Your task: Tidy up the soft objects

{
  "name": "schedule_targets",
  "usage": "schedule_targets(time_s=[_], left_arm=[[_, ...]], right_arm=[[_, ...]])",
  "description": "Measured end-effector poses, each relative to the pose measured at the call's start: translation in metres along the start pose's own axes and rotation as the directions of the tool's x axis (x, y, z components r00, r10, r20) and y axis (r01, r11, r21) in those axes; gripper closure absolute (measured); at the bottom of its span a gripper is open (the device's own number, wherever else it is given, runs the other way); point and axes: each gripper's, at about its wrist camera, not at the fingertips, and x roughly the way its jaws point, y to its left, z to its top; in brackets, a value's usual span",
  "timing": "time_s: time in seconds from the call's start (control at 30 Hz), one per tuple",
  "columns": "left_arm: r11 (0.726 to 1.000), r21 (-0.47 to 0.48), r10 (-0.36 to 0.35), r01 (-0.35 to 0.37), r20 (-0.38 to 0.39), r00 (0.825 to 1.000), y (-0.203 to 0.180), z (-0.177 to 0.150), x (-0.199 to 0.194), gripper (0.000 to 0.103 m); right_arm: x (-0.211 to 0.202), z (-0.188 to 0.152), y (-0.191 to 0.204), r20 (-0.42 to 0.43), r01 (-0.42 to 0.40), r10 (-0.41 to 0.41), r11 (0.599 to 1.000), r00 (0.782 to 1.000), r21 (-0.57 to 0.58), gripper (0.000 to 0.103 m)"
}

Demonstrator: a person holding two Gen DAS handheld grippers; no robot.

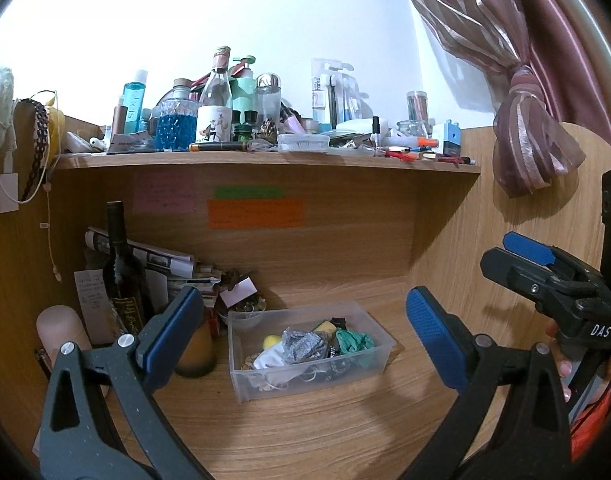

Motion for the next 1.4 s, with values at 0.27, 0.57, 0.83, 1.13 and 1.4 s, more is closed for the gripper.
schedule_targets(time_s=[0.27,0.57,0.83,1.13,1.4], left_arm=[[1.000,-0.004,-0.001,0.001,-0.005,1.000,0.0000,-0.0002,0.0015,0.000],[1.000,-0.009,-0.003,0.003,0.005,1.000,0.0033,0.0005,0.0004,0.000],[1.000,-0.019,-0.006,0.006,0.005,1.000,0.0052,0.0021,-0.0004,0.000],[0.999,-0.037,-0.012,0.012,0.001,1.000,0.0073,0.0029,0.0000,0.000],[0.999,-0.041,-0.025,0.025,-0.007,1.000,0.0071,0.0024,0.0003,0.000]], right_arm=[[0.0005,-0.0007,0.0000,-0.001,0.001,-0.001,1.000,1.000,0.000,0.000],[0.0002,-0.0001,0.0035,-0.004,0.001,-0.001,1.000,1.000,-0.003,0.000],[0.0003,0.0003,0.0043,-0.003,0.003,-0.003,1.000,1.000,-0.001,0.000],[0.0003,0.0005,0.0080,-0.004,0.008,-0.008,1.000,1.000,0.000,0.000],[0.0025,-0.0011,0.0079,-0.010,0.004,-0.004,1.000,1.000,0.006,0.000]])
